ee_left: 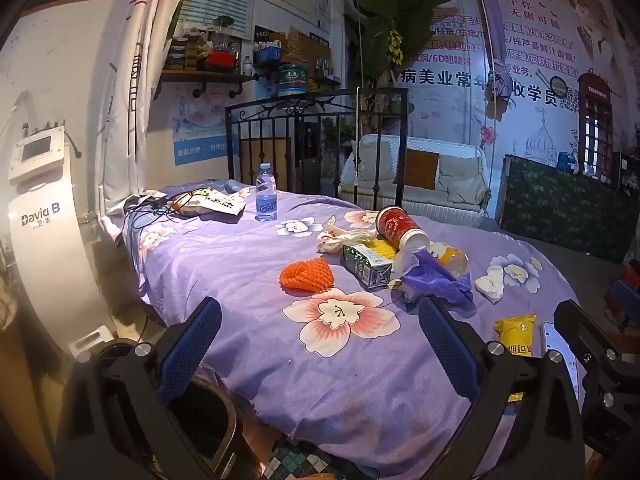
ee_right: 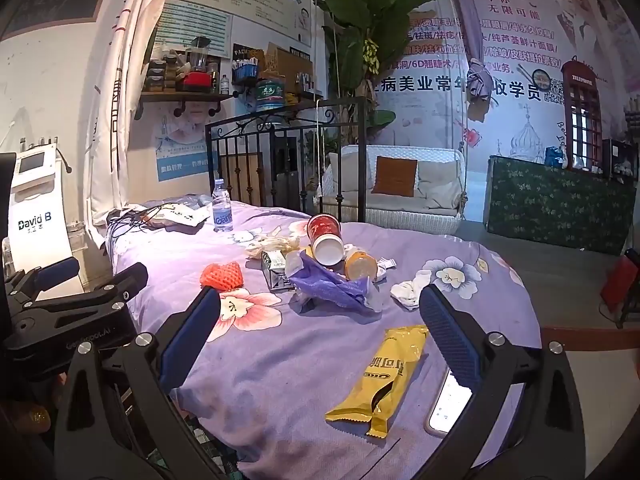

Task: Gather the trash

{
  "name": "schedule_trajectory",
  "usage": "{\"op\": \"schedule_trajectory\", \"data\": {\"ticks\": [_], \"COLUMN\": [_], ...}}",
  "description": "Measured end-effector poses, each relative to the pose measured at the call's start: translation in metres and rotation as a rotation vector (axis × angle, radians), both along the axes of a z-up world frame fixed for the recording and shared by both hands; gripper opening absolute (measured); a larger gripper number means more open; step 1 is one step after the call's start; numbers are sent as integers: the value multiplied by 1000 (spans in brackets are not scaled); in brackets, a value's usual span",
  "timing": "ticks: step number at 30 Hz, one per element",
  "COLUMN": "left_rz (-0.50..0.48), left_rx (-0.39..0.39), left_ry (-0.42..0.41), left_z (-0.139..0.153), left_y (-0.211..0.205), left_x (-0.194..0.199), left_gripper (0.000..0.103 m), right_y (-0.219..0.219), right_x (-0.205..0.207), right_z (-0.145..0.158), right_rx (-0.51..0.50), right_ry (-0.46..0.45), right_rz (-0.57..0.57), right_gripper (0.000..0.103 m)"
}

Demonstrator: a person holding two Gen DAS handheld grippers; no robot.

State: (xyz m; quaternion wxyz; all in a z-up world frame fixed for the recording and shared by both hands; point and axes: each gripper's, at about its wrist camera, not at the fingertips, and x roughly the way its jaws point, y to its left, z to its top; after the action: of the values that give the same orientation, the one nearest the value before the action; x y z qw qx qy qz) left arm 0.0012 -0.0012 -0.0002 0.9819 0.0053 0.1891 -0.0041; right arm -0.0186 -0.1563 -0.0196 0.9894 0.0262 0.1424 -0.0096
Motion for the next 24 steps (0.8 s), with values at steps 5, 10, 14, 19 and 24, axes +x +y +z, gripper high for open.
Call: {"op": "schedule_trajectory", "data": {"ticks": [5, 10, 14, 19, 24], "left_rz": [-3, 1, -2, -1, 0], "left_rx": [3, 4, 5, 5, 2], "left_ry": [7, 4, 8, 7, 8], "left_z": [-2, -2, -2, -2, -2], "left_y": [-1, -2, -2, -1, -1], "left_x": [0, 0, 0, 0, -1], "left_gripper": [97, 97, 97, 97, 97], "right_y": [-2, -3, -3, -3, -3], "right_x": [1, 0, 0, 0, -1], "right_z": [-1, -2, -1, -1, -1], "right_rx": [3, 6, 6, 6, 8], "right_ry": [2, -1, 1, 2, 0], "right_rz": [-2, -3, -2, -2, -6], "right_gripper": [98, 98, 98, 98, 98]}}
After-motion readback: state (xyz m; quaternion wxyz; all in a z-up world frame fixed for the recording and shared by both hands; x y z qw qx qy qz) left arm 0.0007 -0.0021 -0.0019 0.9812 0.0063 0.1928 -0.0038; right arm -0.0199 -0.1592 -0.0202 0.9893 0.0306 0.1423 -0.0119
